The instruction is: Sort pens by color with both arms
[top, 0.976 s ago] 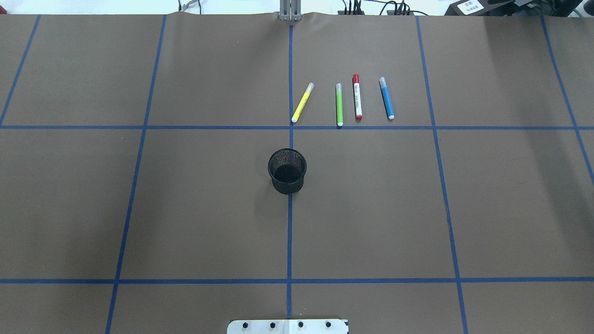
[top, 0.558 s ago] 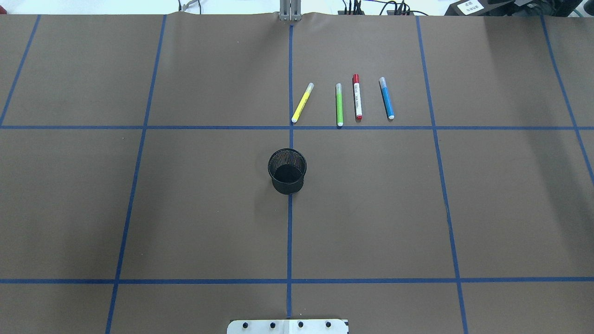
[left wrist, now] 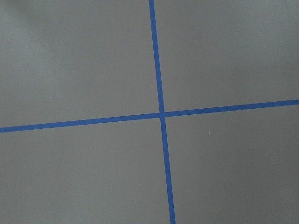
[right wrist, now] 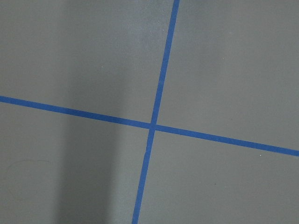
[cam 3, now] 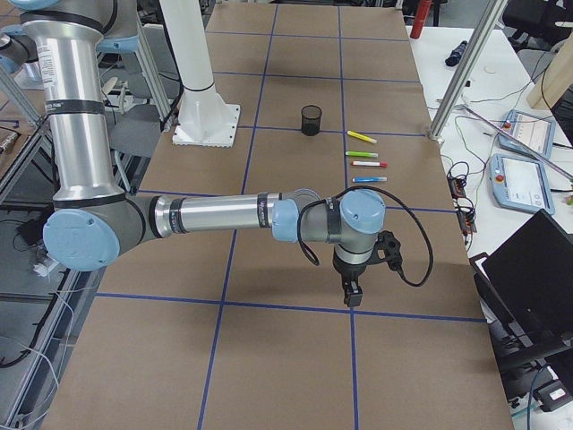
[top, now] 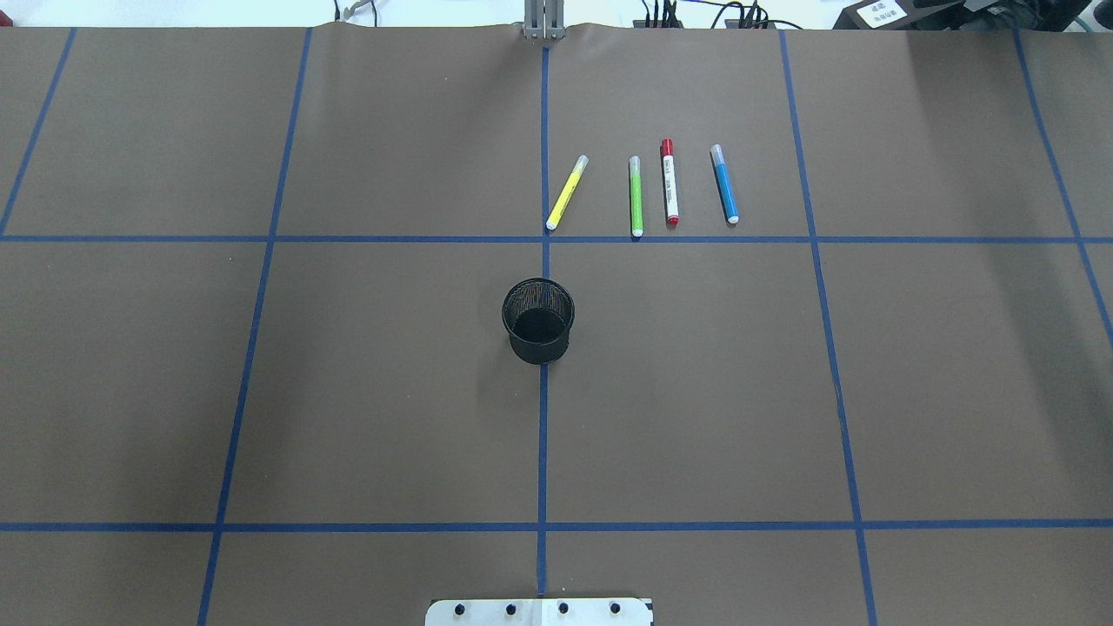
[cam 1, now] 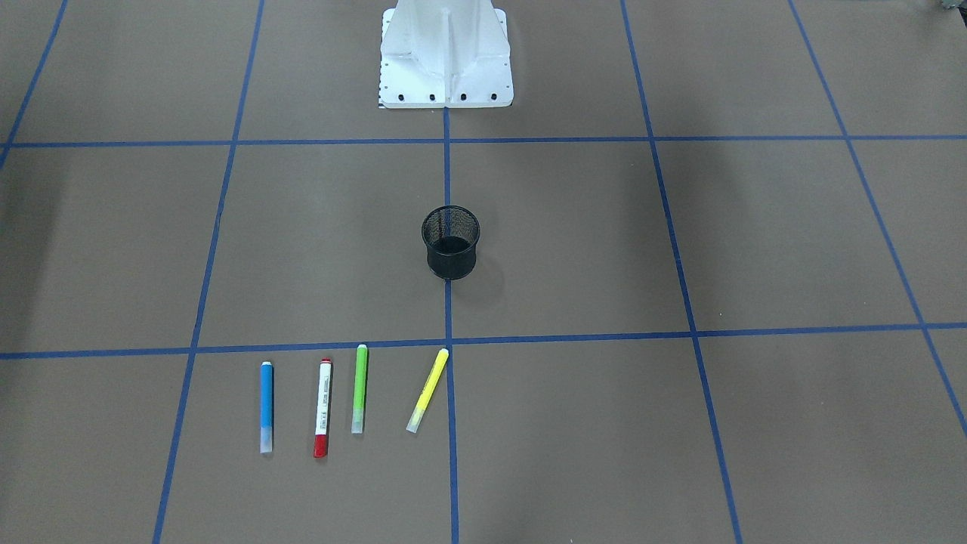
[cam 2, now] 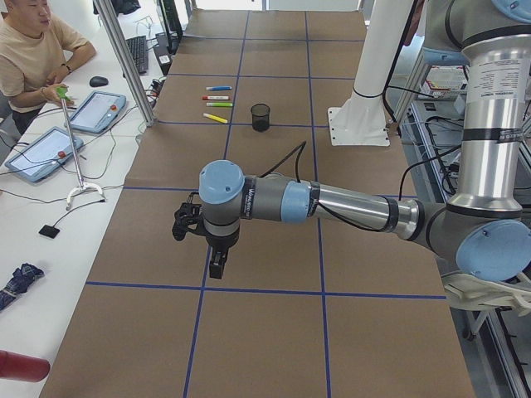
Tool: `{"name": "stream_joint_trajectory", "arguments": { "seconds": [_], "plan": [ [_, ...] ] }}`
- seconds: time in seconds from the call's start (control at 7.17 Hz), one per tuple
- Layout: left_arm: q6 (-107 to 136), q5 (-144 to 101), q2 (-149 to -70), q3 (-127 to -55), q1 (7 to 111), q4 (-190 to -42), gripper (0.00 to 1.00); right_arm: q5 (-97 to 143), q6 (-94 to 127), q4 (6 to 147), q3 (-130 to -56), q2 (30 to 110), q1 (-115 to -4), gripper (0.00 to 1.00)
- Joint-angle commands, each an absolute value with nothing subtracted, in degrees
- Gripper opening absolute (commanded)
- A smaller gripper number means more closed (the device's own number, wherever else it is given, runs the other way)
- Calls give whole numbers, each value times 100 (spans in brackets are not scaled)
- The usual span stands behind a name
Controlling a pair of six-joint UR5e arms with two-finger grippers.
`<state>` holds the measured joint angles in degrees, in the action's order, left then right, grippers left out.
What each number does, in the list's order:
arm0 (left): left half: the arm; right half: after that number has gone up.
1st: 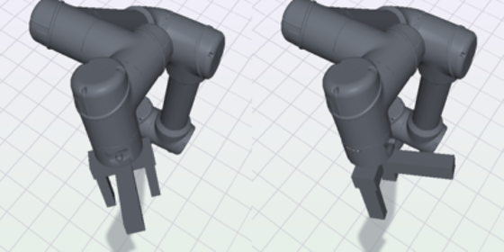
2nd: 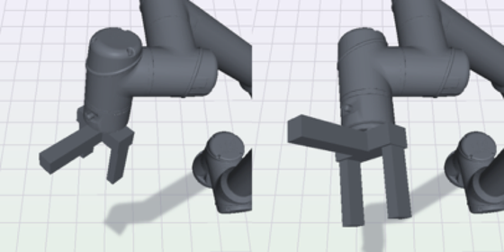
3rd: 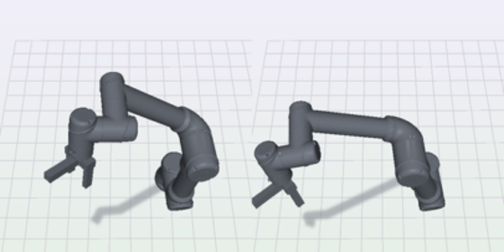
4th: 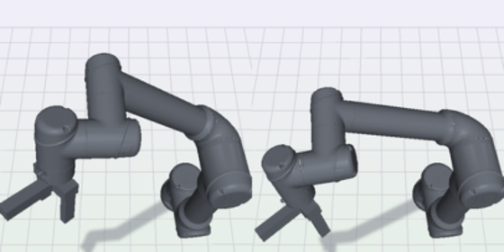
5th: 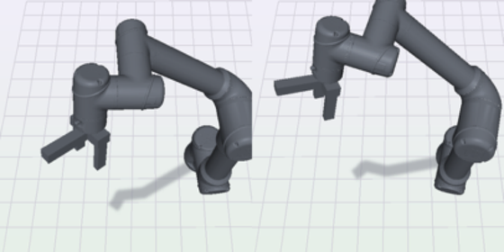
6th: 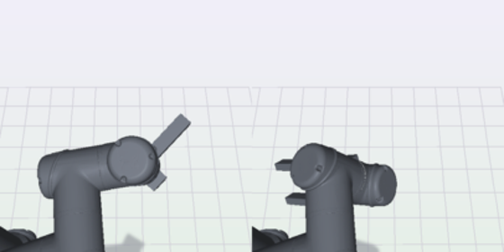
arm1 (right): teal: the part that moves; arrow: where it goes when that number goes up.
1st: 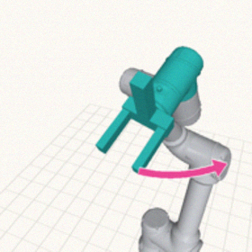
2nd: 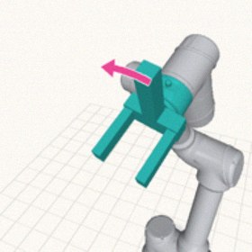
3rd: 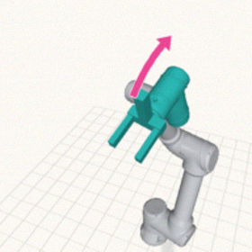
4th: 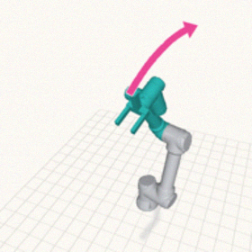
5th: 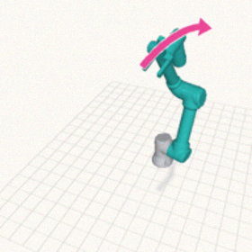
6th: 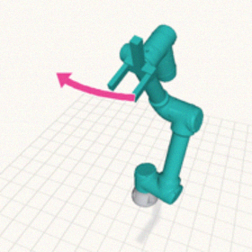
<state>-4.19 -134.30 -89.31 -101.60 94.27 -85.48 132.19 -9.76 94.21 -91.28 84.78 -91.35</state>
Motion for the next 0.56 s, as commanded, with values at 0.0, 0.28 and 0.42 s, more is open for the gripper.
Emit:
{"name": "stream_joint_trajectory", "arguments": {
  "seconds": [0.0,0.28,0.42],
  "plan": [
    [-422,-13456,-8903,-10160,9431,-8569,99,13219,-976,9282,-9097,8534,-9132,100],
    [-396,-13456,-8903,-10151,9431,-8561,100,13219,-975,9203,-9114,8595,-9141,100],
    [-387,-13456,-8903,-10160,9431,-8561,100,13219,-967,9185,-9088,8596,-9132,100]
  ]
}}
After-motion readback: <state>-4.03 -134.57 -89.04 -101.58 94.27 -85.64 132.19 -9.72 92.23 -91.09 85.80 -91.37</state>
